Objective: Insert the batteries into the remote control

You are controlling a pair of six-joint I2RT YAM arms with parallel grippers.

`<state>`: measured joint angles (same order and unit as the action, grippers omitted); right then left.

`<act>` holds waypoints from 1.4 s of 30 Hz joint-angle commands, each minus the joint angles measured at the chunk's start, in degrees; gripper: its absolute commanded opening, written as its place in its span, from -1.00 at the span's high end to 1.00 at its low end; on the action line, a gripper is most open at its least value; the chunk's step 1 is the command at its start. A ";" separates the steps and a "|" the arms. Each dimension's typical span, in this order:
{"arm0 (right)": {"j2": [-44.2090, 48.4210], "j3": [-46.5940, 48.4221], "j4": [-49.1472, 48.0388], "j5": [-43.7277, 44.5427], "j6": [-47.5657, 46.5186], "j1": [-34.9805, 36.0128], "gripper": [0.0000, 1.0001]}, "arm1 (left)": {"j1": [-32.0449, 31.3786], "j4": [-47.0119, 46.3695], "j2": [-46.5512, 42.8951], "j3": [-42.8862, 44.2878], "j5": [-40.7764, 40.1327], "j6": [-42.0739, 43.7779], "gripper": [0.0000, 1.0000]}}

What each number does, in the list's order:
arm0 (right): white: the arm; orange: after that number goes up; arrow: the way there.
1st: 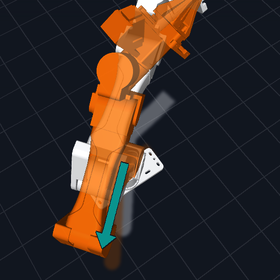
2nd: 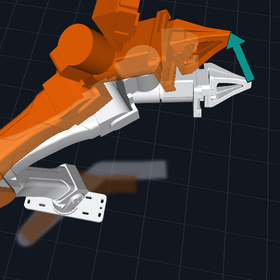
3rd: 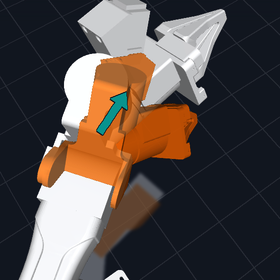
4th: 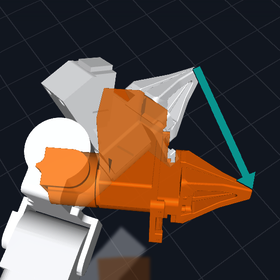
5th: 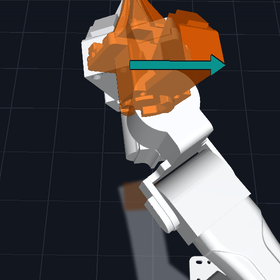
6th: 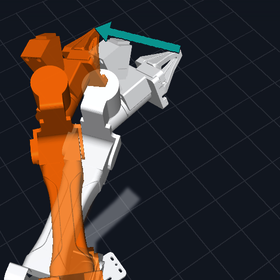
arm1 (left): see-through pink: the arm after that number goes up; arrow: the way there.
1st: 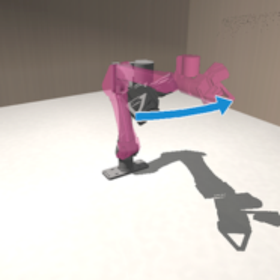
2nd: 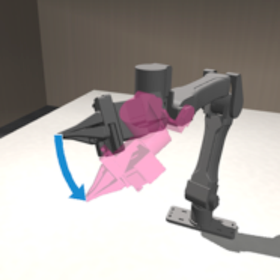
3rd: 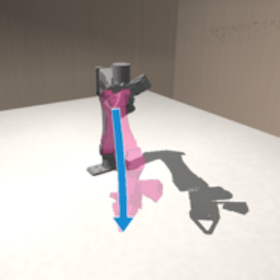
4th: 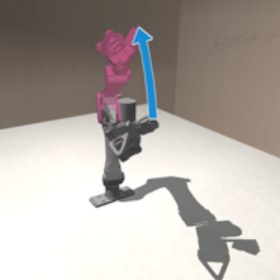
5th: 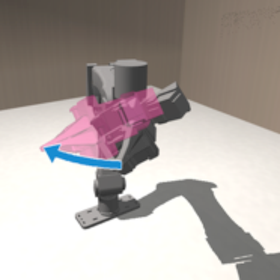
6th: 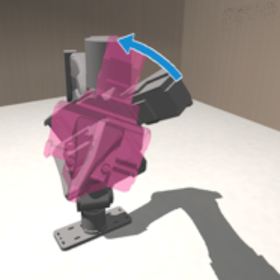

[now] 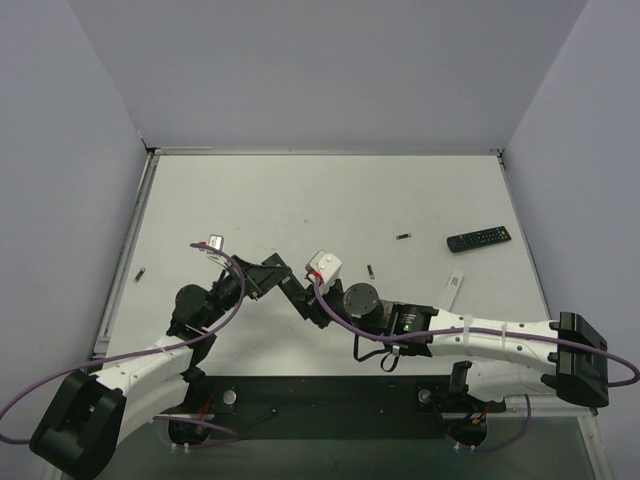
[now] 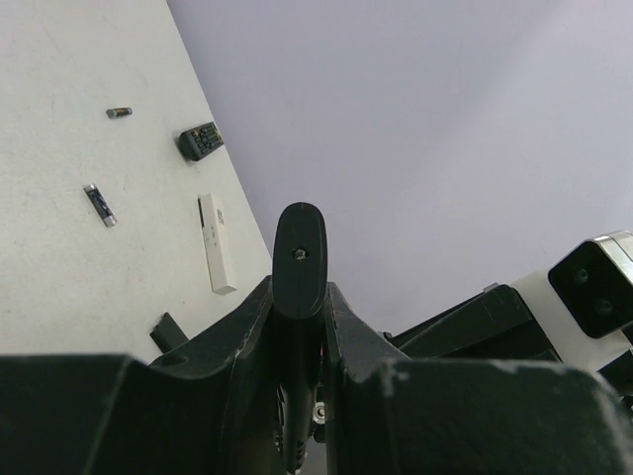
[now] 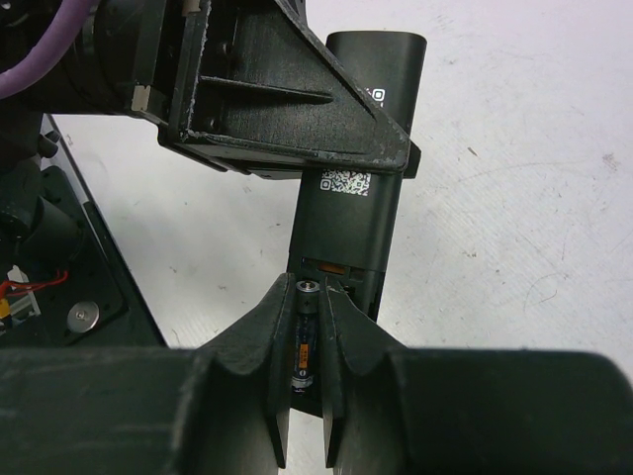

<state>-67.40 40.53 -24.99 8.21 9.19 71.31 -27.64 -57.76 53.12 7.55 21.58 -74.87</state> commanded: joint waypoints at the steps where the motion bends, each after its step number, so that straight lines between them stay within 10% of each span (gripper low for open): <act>1: -3.53 -0.02 2.14 -0.39 1.35 -0.20 1.00 | -0.49 -9.39 -2.15 3.87 1.09 -3.96 1.00; 42: -13.02 2.54 3.38 3.75 4.34 -1.08 1.00 | -1.72 -10.27 -5.57 4.67 -0.66 -5.29 1.00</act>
<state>-76.25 44.01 -27.22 14.04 11.11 70.81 -26.92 -51.62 51.44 7.55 14.09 -72.42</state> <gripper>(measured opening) 0.080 0.281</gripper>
